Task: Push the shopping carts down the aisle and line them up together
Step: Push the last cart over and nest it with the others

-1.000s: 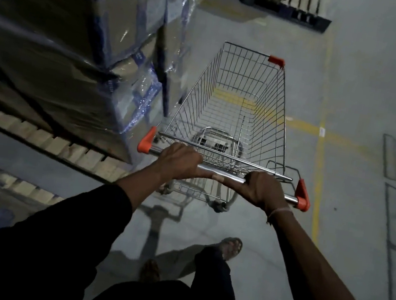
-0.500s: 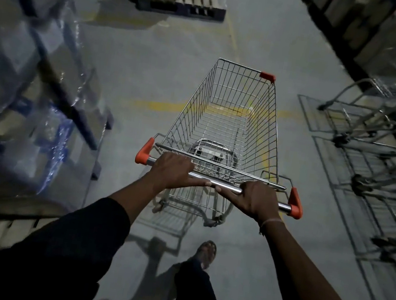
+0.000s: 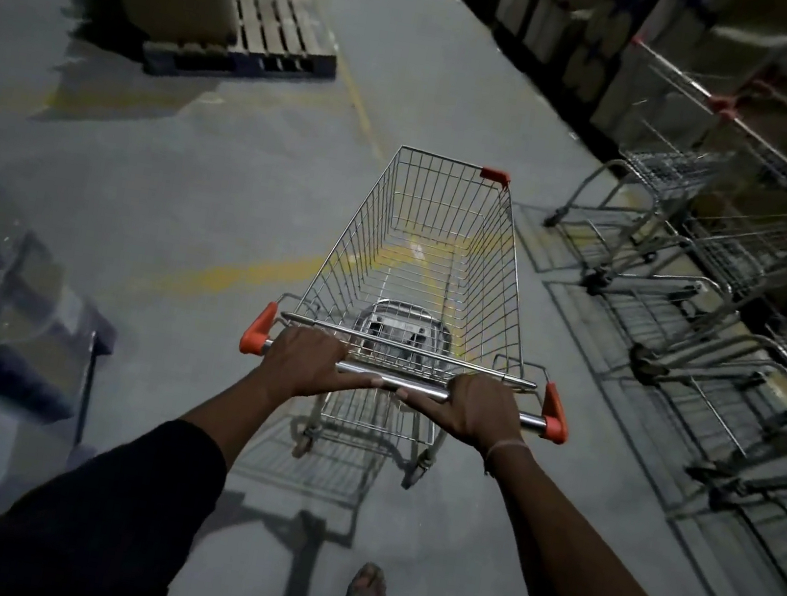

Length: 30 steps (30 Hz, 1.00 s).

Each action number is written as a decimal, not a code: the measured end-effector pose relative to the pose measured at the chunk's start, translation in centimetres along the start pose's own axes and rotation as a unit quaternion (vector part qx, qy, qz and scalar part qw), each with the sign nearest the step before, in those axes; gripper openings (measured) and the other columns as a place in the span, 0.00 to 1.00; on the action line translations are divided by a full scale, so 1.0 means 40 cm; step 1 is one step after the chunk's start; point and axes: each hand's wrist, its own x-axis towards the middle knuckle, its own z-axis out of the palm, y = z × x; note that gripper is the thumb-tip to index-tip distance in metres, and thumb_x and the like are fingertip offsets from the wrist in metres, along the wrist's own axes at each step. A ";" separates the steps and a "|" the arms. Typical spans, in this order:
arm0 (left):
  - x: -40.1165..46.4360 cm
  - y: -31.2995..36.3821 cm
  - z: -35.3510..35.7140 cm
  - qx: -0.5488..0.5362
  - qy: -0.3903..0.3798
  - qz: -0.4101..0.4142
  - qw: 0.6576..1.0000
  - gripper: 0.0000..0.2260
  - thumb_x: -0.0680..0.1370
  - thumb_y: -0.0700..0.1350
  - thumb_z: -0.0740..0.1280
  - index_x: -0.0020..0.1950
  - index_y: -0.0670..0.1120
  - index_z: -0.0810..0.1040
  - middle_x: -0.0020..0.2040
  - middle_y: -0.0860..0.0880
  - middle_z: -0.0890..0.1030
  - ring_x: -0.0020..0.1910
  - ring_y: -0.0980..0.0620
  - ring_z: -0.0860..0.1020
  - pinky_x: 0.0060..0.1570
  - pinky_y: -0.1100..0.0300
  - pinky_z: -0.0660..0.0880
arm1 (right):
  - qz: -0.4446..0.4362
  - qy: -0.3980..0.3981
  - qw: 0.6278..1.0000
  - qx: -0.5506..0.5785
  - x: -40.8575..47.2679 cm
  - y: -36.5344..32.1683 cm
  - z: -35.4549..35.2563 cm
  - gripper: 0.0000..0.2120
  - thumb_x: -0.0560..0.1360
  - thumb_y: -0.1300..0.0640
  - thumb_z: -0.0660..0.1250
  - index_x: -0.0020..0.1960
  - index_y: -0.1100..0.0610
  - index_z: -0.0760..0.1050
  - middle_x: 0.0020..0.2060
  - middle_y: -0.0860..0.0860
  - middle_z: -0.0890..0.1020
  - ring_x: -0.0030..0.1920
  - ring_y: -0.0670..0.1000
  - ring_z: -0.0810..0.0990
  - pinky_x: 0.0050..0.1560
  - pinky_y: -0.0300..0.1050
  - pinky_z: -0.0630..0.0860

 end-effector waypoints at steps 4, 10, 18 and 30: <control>0.147 0.009 -0.023 -0.018 0.017 0.016 1.000 0.44 0.65 0.86 0.41 0.33 0.48 0.76 0.31 0.53 0.78 0.31 0.56 0.75 0.36 0.58 0.62 | 0.004 -0.029 1.000 0.008 0.113 0.083 -0.023 0.45 0.63 0.11 0.41 0.29 0.53 0.67 0.25 0.50 0.73 0.30 0.53 0.79 0.38 0.47 0.78; 0.356 -0.002 -0.038 -0.026 0.001 0.027 0.999 0.40 0.70 0.83 0.50 0.33 0.48 0.77 0.30 0.53 0.78 0.29 0.57 0.74 0.31 0.62 0.59 | 0.011 -0.031 0.999 0.022 0.278 0.189 -0.036 0.49 0.59 0.09 0.35 0.28 0.53 0.68 0.25 0.50 0.74 0.29 0.52 0.75 0.35 0.46 0.72; 0.672 -0.042 -0.064 -0.004 0.024 0.060 0.998 0.40 0.70 0.84 0.48 0.30 0.48 0.73 0.28 0.53 0.76 0.29 0.54 0.75 0.32 0.59 0.62 | 0.035 -0.041 0.999 0.010 0.554 0.323 -0.056 0.47 0.61 0.08 0.40 0.28 0.52 0.66 0.24 0.50 0.73 0.28 0.53 0.75 0.35 0.48 0.75; 1.238 -0.201 -0.157 0.001 0.006 0.115 0.993 0.39 0.69 0.84 0.47 0.29 0.49 0.69 0.27 0.53 0.72 0.31 0.50 0.75 0.38 0.55 0.70 | 0.096 -0.038 0.995 0.015 1.055 0.445 -0.130 0.49 0.56 0.08 0.34 0.28 0.52 0.65 0.25 0.50 0.73 0.28 0.52 0.73 0.33 0.48 0.67</control>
